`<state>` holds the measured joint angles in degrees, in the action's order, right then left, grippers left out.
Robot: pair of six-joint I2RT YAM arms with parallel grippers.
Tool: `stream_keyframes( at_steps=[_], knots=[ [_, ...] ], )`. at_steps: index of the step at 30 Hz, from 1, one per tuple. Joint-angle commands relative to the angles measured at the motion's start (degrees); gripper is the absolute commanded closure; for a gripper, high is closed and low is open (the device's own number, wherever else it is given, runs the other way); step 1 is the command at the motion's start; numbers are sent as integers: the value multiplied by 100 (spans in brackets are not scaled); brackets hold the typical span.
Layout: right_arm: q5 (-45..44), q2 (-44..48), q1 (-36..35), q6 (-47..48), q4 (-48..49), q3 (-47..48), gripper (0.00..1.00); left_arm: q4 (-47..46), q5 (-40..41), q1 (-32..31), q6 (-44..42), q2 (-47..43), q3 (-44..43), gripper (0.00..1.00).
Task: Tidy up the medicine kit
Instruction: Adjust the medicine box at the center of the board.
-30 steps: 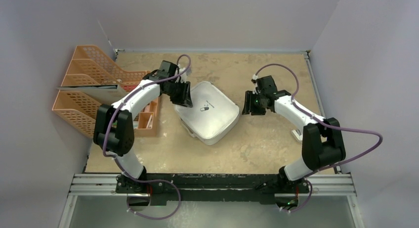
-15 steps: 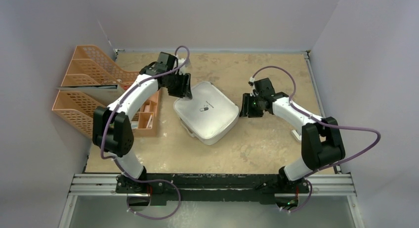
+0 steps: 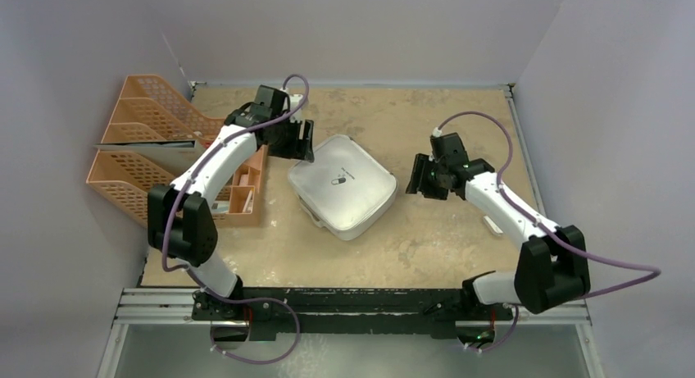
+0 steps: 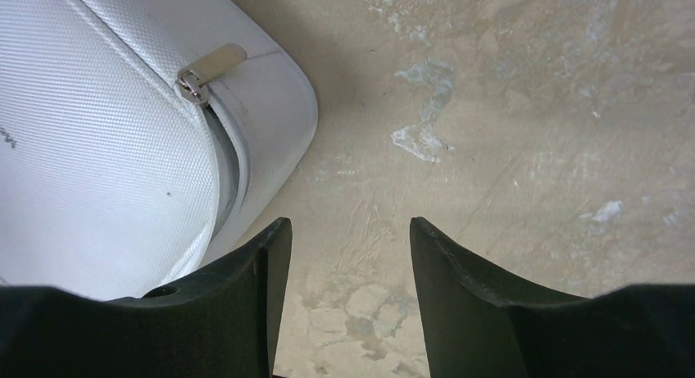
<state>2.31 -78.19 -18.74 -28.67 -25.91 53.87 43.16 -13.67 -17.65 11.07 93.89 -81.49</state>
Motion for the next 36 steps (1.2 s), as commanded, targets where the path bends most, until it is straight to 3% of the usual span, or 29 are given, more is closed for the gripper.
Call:
stream_keyframes(
  at_steps=[1, 5, 10, 17, 22, 29, 36],
  knots=[
    [-29, 464, -8, -356, -322, -74, 43, -200, -189, 47, -125, 503, -478, 34],
    [724, 883, -7, -743, 138, -333, 44, -150, -567, 102, -215, 881, -698, 34],
    [1688, 1288, -66, -2080, 1314, -1050, 40, -32, -706, 227, -316, 1277, -897, 35],
    [1569, 990, -579, -2703, 2176, -1412, 39, 177, -1247, 253, -376, 1454, -909, 40],
    [1386, 394, -587, -2080, 2763, -1194, 44, 478, -2024, 246, -247, 1367, -807, 46],
    [1290, -239, -338, -1271, 2229, -388, 44, -59, -2541, 224, 217, 645, 49, 49],
    [1257, -1284, 86, -663, 2013, 697, 41, -1434, -2495, -339, 1252, 141, 1313, 50]
  ],
)
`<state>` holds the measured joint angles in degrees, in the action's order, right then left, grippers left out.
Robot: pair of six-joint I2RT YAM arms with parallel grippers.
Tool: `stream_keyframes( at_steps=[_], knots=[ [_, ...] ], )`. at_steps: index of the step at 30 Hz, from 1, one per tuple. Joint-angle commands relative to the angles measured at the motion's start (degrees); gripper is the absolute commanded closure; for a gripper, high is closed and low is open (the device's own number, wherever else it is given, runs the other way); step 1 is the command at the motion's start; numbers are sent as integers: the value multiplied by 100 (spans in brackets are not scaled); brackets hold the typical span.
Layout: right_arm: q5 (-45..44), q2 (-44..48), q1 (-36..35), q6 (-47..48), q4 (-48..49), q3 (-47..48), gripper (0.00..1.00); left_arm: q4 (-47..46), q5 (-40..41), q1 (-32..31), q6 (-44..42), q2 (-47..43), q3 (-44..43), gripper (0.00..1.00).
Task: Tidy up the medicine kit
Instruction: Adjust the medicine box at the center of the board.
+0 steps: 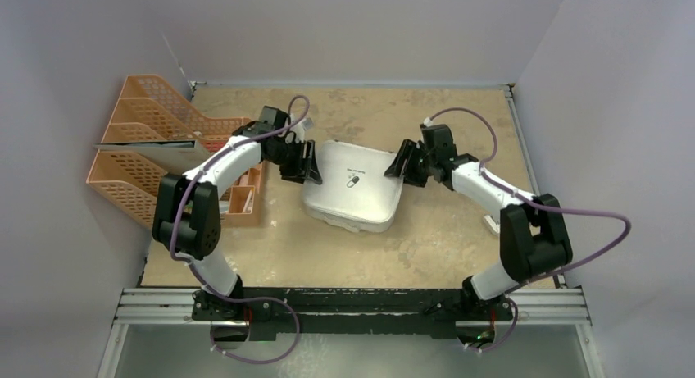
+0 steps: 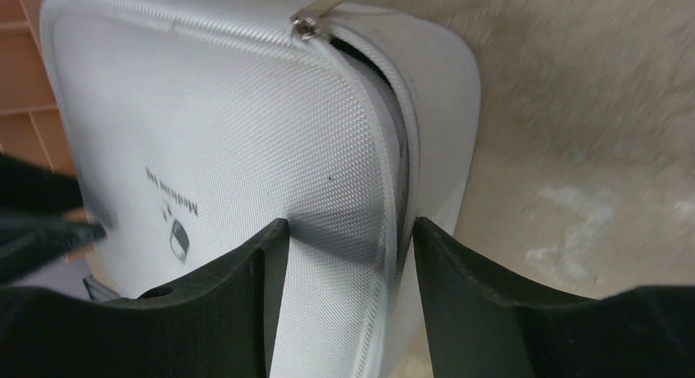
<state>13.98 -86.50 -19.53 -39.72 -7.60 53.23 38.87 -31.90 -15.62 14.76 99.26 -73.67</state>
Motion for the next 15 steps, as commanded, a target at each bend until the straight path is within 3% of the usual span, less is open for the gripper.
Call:
stream_keyframes(
  at_steps=[1, 5, 8, 12, 15],
  knots=[
    [56, -594, 236, 472, 229, 860, 41, -1142, -612, -694, 1006, -453, 603, 50],
    [22, -1102, 395, 627, 1159, 1022, 41, -1590, -203, -1377, 1446, -610, 730, 50],
    [264, -1553, 476, 852, 958, 1615, 40, -1749, -89, -1738, 1683, -656, 674, 50],
    [343, -1759, 740, 1077, 129, 2453, 26, -1626, 106, -1797, 1600, -808, 488, 46],
    [244, -1244, 1124, 956, -35, 2247, 14, -1518, -100, -1796, 1441, -841, 233, 44]
  ],
)
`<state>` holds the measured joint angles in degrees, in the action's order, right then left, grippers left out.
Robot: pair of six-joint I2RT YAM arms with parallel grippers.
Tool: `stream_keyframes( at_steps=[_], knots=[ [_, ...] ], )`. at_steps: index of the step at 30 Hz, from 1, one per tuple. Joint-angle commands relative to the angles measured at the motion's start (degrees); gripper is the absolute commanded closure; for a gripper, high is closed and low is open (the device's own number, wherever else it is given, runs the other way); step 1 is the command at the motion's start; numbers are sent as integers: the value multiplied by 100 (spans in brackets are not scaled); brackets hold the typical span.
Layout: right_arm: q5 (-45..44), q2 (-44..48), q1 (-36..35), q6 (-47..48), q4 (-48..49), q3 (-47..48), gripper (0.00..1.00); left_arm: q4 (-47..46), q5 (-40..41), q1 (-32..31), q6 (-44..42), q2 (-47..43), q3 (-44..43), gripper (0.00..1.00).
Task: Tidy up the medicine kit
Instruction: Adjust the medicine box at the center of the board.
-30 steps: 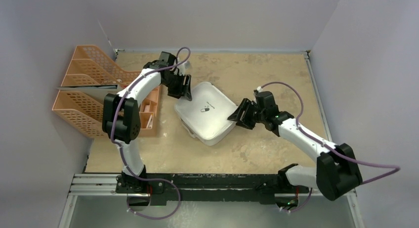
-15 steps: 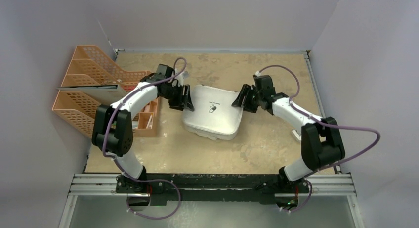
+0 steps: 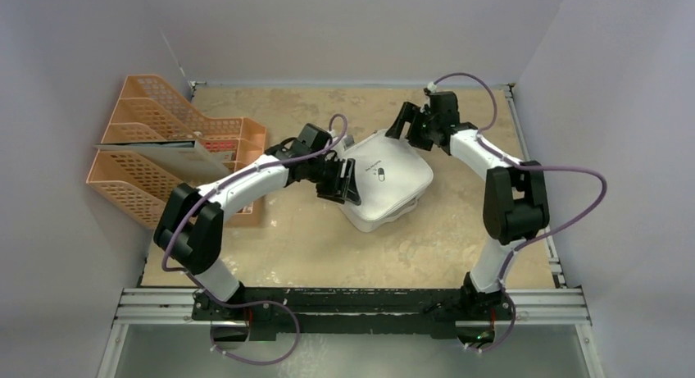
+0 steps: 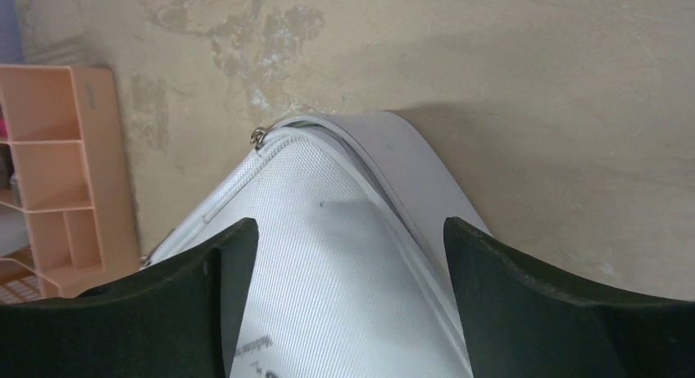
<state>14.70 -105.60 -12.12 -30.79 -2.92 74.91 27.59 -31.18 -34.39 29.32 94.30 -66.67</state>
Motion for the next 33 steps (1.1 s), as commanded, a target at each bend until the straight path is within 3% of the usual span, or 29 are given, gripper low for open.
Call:
stream_keyframes(
  at_steps=[1, 3, 9, 14, 16, 23, 29, 33],
  knots=[
    [202, 845, 493, 77, -604, 20, 11, -254, -192, 79, -85, -320, -616, 43],
    [272, 1181, 609, 258, -949, -5, 2, 62, 5, 85, -351, -229, -1067, 41],
    [53, 2011, 613, 92, -2438, -123, 1, 825, 645, 337, -1144, 329, -2288, 32],
    [111, 3068, 606, -588, -2201, -1343, 6, 1165, 818, 759, -1648, 1066, -3041, 28],
    [582, 3489, 606, -839, -2004, -1860, 10, 1269, 659, 912, -1797, 1394, -3290, 28],
    [891, 4244, 606, -1237, -2030, -2757, 18, 1476, -203, 1127, -2368, 2292, -3985, 28],
    [1470, 4249, 520, -1769, -1197, -3314, 32, 1053, -1137, 1233, -2227, 2591, -3854, 32],
    [1453, 4034, 482, -1782, -1087, -3332, 33, 1225, -1251, 1233, -2230, 2747, -3898, 34]
  ],
)
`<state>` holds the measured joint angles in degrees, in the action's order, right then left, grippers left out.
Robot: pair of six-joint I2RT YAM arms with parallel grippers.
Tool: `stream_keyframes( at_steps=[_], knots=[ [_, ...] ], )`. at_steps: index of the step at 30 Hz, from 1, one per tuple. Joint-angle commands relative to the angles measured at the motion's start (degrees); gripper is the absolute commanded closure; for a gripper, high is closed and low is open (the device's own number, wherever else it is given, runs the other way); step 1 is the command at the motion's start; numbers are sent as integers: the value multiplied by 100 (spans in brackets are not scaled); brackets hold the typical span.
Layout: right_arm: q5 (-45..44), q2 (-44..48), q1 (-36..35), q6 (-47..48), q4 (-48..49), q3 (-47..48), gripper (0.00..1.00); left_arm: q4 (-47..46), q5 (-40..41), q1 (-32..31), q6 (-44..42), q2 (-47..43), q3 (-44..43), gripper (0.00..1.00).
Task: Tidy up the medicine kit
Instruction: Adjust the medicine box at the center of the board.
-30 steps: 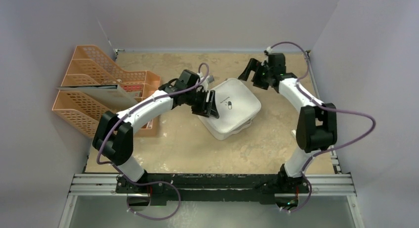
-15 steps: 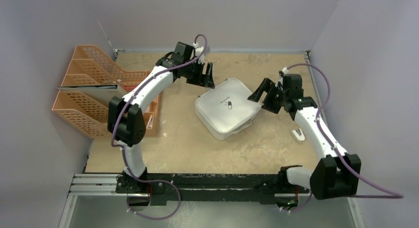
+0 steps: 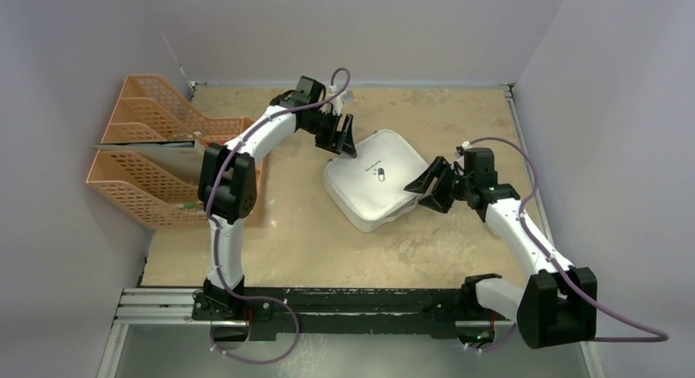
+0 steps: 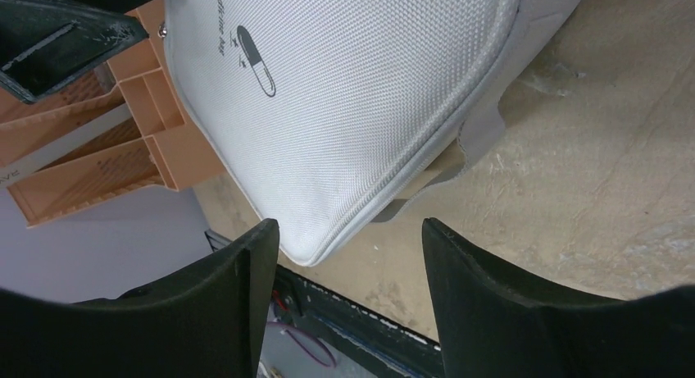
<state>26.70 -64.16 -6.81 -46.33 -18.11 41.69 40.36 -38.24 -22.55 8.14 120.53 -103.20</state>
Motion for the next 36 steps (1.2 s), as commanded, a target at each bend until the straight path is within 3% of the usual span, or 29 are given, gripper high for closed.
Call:
stream_keyframes(
  at_steps=[1, 9, 18, 24, 30, 36],
  knots=[
    [191, -156, -51, -223, 495, -28, 35, 14, -525, 48, -131, 136, -257, 35],
    [252, -741, -74, -192, 1042, -47, 56, 465, -591, 49, -285, 37, 37, 41],
    [18, -1476, -117, -30, 1227, 229, 57, 968, -414, 49, -320, -572, 697, 42],
    [100, -2109, -188, 270, 1445, 688, 57, 534, -358, 48, 2, -1284, 1546, 44],
    [-219, -2795, -191, 693, 1212, 1589, 59, -516, -788, 40, 823, -2005, 2509, 46],
    [-41, -3812, -203, 882, 1160, 2658, 62, -834, -781, 40, 1018, -2188, 2680, 46]
  ],
)
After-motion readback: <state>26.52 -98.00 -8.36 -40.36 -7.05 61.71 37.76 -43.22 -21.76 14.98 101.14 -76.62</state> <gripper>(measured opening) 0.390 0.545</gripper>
